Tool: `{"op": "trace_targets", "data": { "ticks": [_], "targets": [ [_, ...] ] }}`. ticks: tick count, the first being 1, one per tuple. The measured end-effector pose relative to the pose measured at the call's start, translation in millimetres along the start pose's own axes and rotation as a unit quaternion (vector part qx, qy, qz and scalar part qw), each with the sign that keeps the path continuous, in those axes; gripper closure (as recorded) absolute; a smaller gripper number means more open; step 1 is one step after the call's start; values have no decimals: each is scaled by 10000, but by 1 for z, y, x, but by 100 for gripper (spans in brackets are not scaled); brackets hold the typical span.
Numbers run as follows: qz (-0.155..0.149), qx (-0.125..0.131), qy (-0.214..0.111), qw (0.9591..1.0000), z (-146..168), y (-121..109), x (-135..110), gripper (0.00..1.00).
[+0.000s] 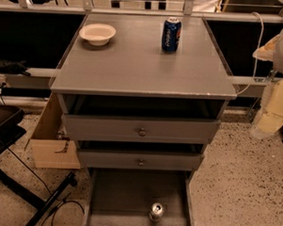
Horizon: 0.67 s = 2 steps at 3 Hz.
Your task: Pick 7up can from bottom drawer and place on counter
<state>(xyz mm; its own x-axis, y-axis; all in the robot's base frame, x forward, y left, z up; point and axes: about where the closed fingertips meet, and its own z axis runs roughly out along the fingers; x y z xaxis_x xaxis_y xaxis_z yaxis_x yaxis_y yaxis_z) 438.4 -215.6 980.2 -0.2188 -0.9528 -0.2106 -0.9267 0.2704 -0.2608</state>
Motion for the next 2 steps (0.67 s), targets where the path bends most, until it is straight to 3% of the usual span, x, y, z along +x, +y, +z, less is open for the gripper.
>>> {"op": "trace_targets", "data": {
  "ticks": [1,2],
  "targets": [
    [1,0,-1,10000,0,0,0,0],
    [300,-133,-315,9990,31,8,11,0]
  ]
}}
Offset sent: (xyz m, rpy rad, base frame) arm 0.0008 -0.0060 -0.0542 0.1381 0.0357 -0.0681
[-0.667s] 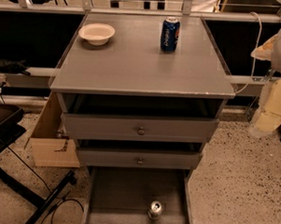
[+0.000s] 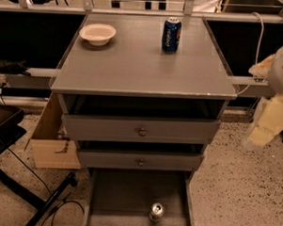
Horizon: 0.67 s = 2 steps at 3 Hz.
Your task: Pick 7up can from bottom drawer and place on counter
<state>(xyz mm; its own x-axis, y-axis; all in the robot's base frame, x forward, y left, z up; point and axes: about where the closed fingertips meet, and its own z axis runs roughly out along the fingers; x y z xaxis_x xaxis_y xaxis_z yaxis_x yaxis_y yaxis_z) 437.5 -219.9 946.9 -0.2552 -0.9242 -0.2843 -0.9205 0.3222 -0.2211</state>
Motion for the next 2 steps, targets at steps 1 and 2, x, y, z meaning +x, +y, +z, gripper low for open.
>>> {"op": "trace_targets", "data": {
  "ticks": [1,2],
  "targets": [
    [381,-91,-383,9985,36,8,25,0],
    [736,-286,-895,9929,97,26,58,0]
  ]
}}
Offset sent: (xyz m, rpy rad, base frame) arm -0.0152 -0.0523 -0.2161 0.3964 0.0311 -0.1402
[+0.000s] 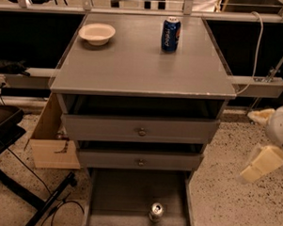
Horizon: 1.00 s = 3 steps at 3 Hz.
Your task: Pick 7up can from bottom drawer and place on counter
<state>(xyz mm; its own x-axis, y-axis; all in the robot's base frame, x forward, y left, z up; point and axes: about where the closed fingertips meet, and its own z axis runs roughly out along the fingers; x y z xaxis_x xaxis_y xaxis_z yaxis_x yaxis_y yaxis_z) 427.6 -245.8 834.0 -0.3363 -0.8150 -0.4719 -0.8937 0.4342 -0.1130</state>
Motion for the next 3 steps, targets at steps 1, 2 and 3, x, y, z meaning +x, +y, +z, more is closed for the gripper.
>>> {"op": "trace_targets", "data": {
  "ticks": [1,2,3],
  "targets": [
    [443,-118,-873,9951,86,15,69,0],
    [641,-75,-1398,9881,127,18,108,0],
    [829,-296,-1597,9832,169,28,136,0]
  ]
}}
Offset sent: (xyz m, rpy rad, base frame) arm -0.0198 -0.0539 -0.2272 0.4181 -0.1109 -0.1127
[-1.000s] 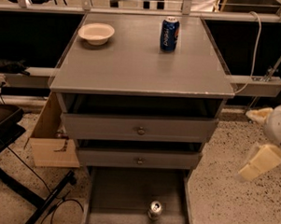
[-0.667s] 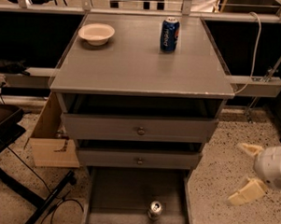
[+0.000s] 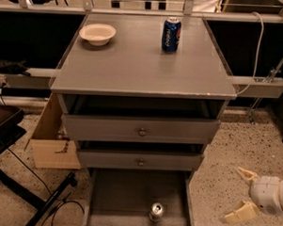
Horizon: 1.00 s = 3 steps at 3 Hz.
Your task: Pick 7up can from bottom drawer and place on counter
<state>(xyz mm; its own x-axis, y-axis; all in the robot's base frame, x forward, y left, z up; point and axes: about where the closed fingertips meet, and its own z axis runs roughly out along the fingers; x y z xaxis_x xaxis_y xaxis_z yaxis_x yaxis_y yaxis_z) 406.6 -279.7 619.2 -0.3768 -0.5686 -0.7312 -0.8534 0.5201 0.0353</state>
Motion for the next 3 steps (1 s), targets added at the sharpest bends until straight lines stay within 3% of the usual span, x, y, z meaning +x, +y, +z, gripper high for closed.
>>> {"op": "trace_targets", "data": {
  "ticks": [1,2,3],
  "targets": [
    [-72,-7,16,10000,8,-2,4,0],
    [-416,-37,92,9991,44,-9,23,0],
    [-932,-54,-76,9956,89,-31,50,0]
  ]
}}
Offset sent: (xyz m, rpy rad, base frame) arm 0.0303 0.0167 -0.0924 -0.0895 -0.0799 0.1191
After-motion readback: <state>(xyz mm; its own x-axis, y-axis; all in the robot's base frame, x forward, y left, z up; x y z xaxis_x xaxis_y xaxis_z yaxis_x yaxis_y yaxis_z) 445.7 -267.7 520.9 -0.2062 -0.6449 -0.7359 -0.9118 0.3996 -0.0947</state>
